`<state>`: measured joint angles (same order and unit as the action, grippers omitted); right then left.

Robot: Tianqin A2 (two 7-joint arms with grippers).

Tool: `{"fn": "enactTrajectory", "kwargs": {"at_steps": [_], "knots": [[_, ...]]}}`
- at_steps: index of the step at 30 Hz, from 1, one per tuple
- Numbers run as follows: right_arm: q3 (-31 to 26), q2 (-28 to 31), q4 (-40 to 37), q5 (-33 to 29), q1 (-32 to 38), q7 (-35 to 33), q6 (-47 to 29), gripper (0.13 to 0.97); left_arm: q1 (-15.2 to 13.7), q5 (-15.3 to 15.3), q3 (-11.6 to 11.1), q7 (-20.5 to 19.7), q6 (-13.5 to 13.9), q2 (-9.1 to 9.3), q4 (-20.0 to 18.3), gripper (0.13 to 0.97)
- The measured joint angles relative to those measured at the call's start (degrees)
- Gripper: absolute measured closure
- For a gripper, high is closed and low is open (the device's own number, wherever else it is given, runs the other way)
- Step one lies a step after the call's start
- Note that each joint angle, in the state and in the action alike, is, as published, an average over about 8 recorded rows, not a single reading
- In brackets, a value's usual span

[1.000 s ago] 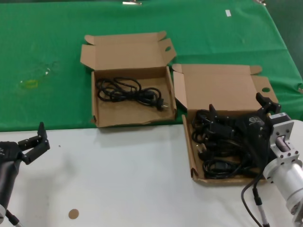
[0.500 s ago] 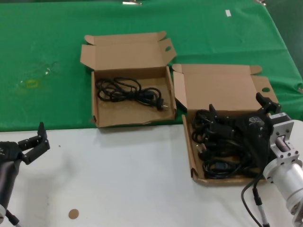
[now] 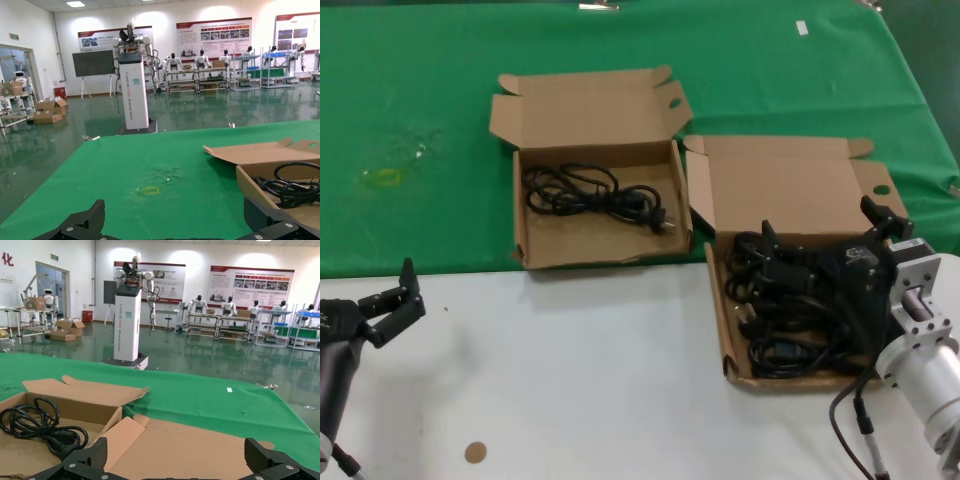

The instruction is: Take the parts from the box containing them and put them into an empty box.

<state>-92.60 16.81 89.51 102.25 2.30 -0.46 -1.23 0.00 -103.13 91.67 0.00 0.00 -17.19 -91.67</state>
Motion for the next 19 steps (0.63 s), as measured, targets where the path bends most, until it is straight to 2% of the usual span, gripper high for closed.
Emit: {"fn": "enactTrajectory", "kwargs": {"at_steps": [19], "knots": [[0.0, 0.0, 0.0, 0.0, 0.0, 0.0, 0.0, 0.129, 0.0, 0.0, 0.0, 0.0, 0.0, 0.0, 0.0, 0.132]]}}
